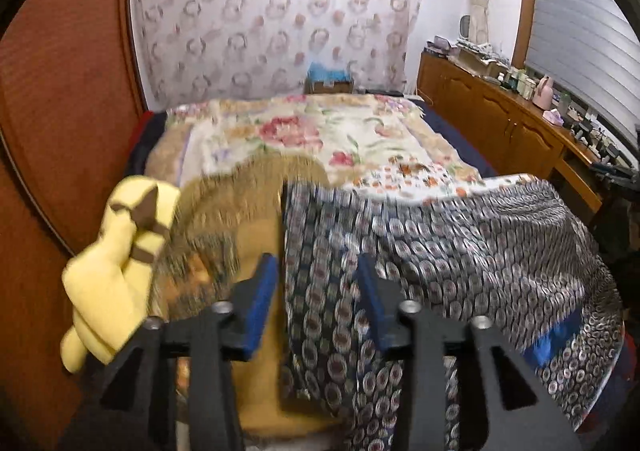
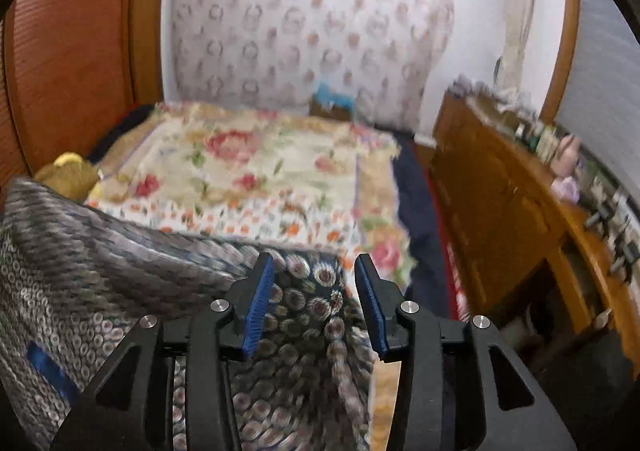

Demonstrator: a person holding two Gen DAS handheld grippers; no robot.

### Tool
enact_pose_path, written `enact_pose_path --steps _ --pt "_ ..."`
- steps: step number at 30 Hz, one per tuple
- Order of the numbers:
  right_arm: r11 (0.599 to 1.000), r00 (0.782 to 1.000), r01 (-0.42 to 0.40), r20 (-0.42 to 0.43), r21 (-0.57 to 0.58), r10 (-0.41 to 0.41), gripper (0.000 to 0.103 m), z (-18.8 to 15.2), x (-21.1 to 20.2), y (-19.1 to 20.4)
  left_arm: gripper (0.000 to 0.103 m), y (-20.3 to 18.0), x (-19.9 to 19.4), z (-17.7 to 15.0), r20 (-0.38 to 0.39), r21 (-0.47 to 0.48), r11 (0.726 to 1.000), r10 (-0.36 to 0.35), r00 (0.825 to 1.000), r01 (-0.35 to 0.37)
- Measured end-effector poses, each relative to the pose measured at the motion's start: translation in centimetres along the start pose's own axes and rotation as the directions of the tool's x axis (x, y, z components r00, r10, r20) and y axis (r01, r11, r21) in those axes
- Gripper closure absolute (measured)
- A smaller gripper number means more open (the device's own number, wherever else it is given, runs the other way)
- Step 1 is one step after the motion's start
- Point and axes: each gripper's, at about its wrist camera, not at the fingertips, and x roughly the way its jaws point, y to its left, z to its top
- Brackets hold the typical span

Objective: Fold small clothes

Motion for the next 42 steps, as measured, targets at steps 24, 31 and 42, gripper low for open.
enact_pose_path --steps 24,31,42 --pt "0.988 0.986 -0.07 -0.141 0.136 0.09 0.05 -15.2 -1.8 -1.8 0.048 -8.3 -0.7 -9.8 -0.052 0.045 0.989 -0.139 0.989 0.141" --pt "0.985 0.981 -0.078 -0.165 0.153 0.104 0.05 -16.5 -1.0 -1.5 0.048 -9.6 1.4 -10.9 -0.101 0.07 0.991 -0.107 0.989 0.115" --pt "0.99 0.988 -0.044 -0.138 0.137 0.063 0.05 -16.5 -0.3 -0.8 0.043 -10.8 2.6 -11.3 -0.115 0.131 0.99 -0.034 0.993 0.049"
